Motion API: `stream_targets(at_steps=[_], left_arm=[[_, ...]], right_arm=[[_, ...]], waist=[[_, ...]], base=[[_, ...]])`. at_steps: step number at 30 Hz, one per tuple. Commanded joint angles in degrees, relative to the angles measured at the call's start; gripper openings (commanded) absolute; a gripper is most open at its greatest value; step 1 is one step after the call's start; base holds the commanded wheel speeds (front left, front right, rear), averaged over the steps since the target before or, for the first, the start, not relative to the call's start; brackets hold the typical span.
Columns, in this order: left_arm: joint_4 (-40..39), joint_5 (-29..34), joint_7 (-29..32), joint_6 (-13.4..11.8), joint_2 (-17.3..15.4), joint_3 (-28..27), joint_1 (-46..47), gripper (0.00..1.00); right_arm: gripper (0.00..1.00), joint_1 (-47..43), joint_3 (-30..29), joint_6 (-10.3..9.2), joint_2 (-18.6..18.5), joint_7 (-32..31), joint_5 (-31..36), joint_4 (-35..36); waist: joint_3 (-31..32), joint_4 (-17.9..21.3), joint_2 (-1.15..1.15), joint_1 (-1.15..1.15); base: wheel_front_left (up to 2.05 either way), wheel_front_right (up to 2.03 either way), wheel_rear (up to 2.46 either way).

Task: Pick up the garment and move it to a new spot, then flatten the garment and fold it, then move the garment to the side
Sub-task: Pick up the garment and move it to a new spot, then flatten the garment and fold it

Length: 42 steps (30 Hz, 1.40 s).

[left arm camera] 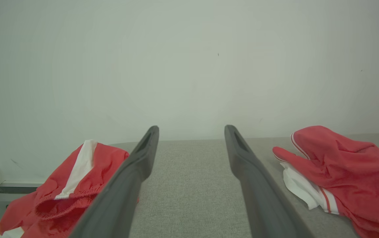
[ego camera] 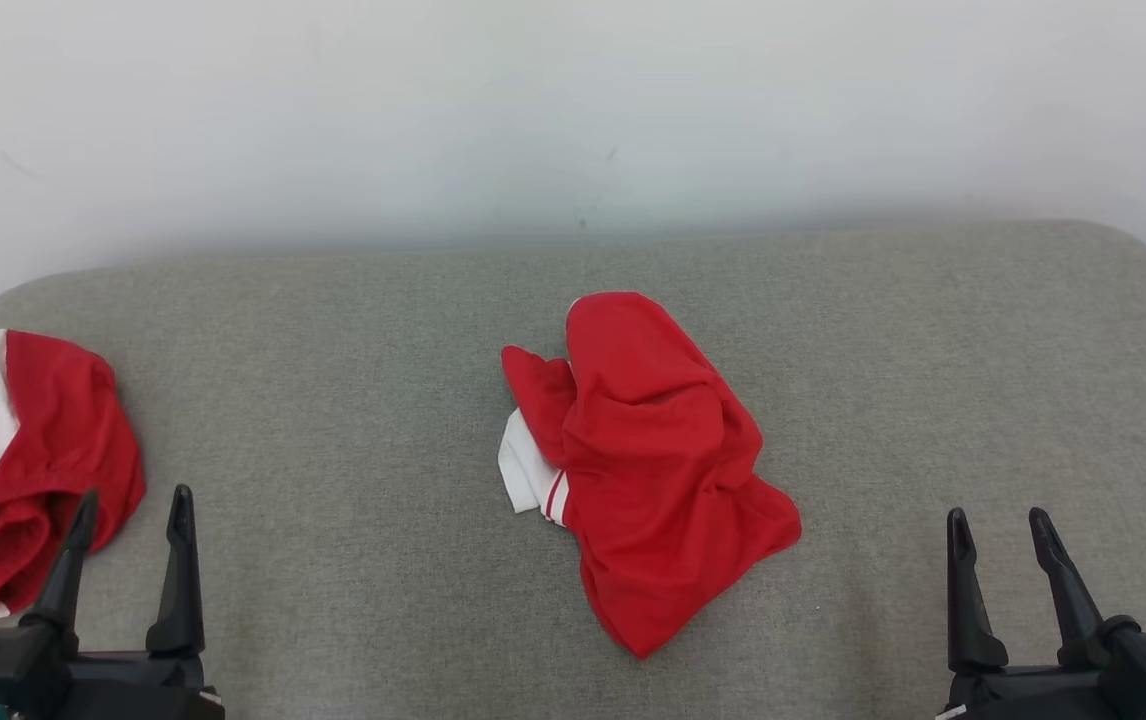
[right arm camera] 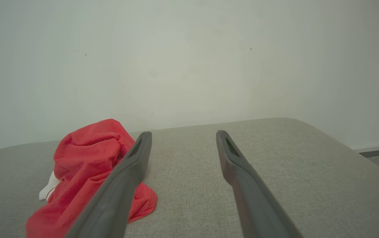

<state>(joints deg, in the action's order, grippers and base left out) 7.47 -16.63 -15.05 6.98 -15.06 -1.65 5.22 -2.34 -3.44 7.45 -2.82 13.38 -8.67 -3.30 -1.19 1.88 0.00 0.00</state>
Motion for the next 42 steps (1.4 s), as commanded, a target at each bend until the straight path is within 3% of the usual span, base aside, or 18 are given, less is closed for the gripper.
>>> stream_targets(at_steps=[1,17,42], left_arm=[[-0.35,0.68,-0.19,0.06,0.46,-0.33,-1.01,1.00],[-0.59,2.31,-0.19,0.45,3.36,-0.13,-4.28,1.00],[0.80,1.77,-0.19,0.47,2.58,2.03,-3.04,1.00]], right_arm=[[1.00,-0.24,-0.13,0.08,-0.11,0.16,-0.55,-0.32],[1.00,0.52,0.80,0.08,-0.11,0.83,-1.21,-3.70],[1.00,2.21,1.83,0.08,-0.11,1.67,-1.30,-5.82]], waist=[[0.05,-0.37,0.00,0.00],[-0.28,-1.09,0.00,0.00],[-1.36,-0.89,0.00,0.00]], base=[[0.00,0.00,0.00],[0.00,0.00,0.00],[0.00,0.00,0.00]])
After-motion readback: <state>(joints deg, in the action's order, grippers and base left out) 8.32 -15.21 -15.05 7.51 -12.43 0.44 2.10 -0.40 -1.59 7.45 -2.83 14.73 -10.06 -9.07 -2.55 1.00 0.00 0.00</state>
